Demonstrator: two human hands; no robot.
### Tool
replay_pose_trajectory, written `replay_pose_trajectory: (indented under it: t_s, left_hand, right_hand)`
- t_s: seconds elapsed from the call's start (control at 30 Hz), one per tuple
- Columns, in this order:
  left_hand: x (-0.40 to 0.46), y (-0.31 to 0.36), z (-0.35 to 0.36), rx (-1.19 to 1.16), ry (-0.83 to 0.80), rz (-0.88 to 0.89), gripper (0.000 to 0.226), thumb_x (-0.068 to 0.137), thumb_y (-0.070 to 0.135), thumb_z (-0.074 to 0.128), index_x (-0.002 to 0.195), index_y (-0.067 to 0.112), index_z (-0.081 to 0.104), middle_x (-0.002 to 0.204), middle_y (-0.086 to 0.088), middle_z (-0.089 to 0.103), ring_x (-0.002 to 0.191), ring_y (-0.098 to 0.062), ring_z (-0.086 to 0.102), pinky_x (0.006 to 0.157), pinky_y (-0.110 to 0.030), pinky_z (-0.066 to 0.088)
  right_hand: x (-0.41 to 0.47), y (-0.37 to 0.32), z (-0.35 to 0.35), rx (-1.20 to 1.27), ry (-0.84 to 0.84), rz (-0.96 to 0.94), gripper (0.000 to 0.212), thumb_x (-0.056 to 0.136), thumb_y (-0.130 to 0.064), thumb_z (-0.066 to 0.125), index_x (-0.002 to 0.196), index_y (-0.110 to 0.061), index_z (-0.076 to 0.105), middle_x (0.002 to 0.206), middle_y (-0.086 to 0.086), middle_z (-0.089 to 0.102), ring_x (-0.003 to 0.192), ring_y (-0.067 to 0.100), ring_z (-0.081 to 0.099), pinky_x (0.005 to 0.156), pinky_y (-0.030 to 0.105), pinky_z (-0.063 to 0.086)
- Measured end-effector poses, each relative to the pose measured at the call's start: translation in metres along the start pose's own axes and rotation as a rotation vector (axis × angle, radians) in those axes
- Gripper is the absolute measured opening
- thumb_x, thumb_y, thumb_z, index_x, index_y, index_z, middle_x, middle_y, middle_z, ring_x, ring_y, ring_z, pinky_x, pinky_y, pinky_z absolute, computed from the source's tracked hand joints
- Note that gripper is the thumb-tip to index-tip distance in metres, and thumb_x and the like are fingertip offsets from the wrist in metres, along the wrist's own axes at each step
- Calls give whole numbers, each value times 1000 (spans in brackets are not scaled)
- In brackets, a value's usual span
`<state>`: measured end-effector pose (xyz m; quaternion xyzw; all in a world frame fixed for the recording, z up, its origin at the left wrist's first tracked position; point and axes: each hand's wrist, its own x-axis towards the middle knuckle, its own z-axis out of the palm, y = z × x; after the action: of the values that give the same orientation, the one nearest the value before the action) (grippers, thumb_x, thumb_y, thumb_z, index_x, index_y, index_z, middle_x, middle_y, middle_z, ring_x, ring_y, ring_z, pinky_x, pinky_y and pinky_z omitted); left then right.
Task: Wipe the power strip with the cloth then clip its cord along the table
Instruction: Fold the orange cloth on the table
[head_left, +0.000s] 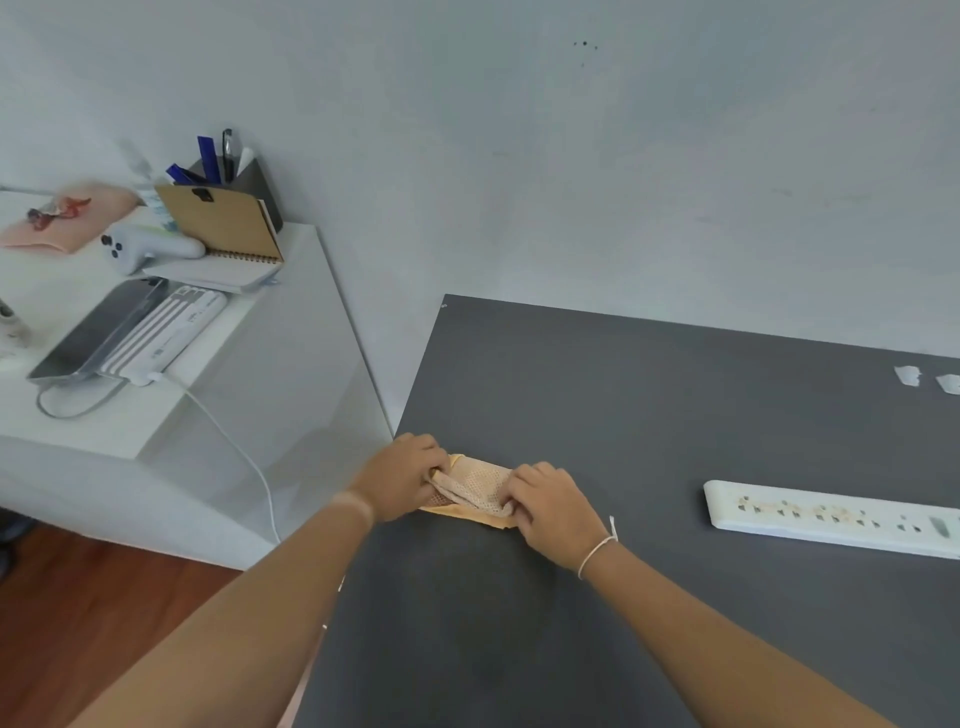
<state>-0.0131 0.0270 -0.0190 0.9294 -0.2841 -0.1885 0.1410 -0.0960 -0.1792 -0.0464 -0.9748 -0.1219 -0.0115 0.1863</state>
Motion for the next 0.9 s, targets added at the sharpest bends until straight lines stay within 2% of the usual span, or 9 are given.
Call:
replay_pose_trajectory:
  t_s: [0.13, 0.23, 0.3, 0.4, 0.43, 0.5, 0.63, 0.8, 0.9]
  left_hand:
    - [-9, 0, 1, 16, -93, -13, 39, 76, 31, 45, 105, 18, 67, 113, -1, 59, 105, -22, 51, 92, -26, 40]
    - [-6, 3, -1, -30, -84, -75, 36, 73, 36, 41, 83, 16, 71, 101, 0, 63, 95, -21, 54, 87, -31, 46]
    - [1, 6, 0, -6, -62, -108, 30, 81, 38, 43, 71, 15, 60, 87, -2, 61, 83, -23, 53, 76, -35, 46]
    - [10, 14, 3, -5, -66, -147, 18, 87, 35, 54, 95, 20, 52, 88, -2, 63, 88, -24, 54, 73, -33, 43]
    - [12, 16, 5, 15, -96, -146, 29, 86, 37, 56, 112, 23, 51, 97, -3, 64, 97, -25, 54, 79, -34, 44]
    - [15, 20, 6, 111, -159, -139, 49, 87, 41, 55, 133, 31, 43, 115, -6, 62, 115, -28, 50, 96, -38, 44]
    - [20, 29, 3, 224, -133, -119, 38, 84, 36, 53, 122, 29, 55, 122, -5, 51, 119, -27, 42, 100, -38, 40]
    - [26, 37, 3, 69, -192, -72, 15, 76, 22, 51, 84, 35, 52, 96, 9, 57, 102, -20, 48, 84, -28, 32]
    - [30, 46, 1, -219, -262, -98, 19, 80, 15, 54, 96, 27, 54, 85, 13, 54, 91, -16, 51, 81, -26, 36]
  right_hand:
    - [-9, -6, 3, 100, -35, 1, 38, 74, -28, 31, 86, -19, 66, 93, -3, 64, 91, 20, 57, 84, 26, 37]
    - [-6, -10, 1, 187, -18, 164, 35, 83, -34, 38, 87, -16, 68, 99, -2, 63, 96, 18, 53, 91, 29, 39]
    - [-1, -13, 2, 222, 10, 319, 21, 85, -32, 52, 92, -16, 63, 101, -2, 61, 97, 19, 52, 89, 31, 39]
    - [-1, -14, 5, 247, -13, 557, 38, 82, -42, 60, 112, -20, 55, 114, -2, 54, 109, 21, 47, 93, 32, 37]
    - [-1, -14, 6, 239, -46, 603, 41, 81, -46, 60, 113, -20, 55, 116, 0, 52, 112, 22, 46, 94, 33, 36]
    - [0, -15, 7, 245, -91, 639, 31, 81, -47, 60, 98, -21, 59, 115, 2, 51, 113, 23, 44, 94, 34, 36]
    - [-1, -18, 5, 400, -42, 657, 20, 82, -31, 61, 71, -20, 49, 100, -4, 43, 106, 22, 42, 87, 31, 33]
    - [-10, -15, -3, 563, 20, 615, 33, 81, -19, 59, 60, -27, 34, 91, -6, 47, 89, 17, 39, 72, 24, 35]
    - [-16, -6, -11, 756, 91, 668, 19, 81, -18, 61, 71, -19, 45, 82, -2, 52, 79, 17, 47, 67, 24, 38]
